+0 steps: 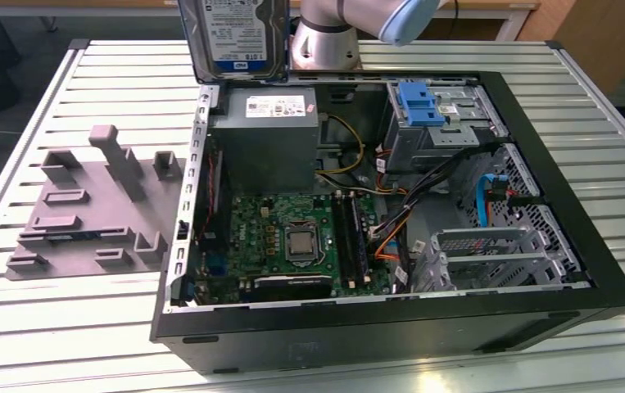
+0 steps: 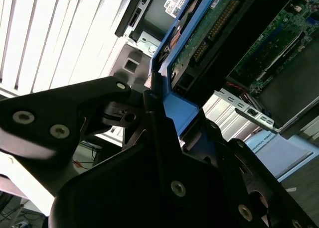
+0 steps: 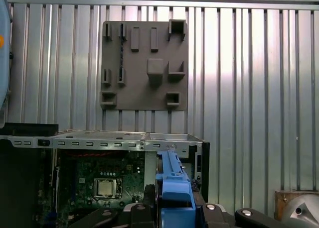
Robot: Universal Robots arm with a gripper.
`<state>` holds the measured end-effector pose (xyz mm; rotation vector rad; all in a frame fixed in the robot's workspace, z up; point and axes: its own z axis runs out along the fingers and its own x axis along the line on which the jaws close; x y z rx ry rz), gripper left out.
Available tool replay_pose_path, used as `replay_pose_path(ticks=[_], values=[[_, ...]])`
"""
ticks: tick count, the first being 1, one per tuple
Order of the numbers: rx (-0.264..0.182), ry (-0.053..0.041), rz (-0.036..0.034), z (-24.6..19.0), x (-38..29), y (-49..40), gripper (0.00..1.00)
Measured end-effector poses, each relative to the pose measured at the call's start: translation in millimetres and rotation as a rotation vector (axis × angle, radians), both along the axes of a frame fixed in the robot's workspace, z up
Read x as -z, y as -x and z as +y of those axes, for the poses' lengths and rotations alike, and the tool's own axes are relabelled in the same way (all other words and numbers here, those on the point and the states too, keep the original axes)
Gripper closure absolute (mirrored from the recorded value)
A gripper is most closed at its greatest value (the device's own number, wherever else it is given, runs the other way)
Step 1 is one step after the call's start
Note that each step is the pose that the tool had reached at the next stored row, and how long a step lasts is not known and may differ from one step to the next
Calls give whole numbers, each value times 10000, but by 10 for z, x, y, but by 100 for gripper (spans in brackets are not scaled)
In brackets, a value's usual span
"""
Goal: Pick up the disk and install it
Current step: 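Pick up the disk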
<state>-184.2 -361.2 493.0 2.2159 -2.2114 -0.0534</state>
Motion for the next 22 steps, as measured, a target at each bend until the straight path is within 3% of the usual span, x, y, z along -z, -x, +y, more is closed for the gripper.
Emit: replay_pose_path(ticks=[8,22], values=[[0,55,-1,-126,1,0,64],[1,56,0,-135,1,0,64]])
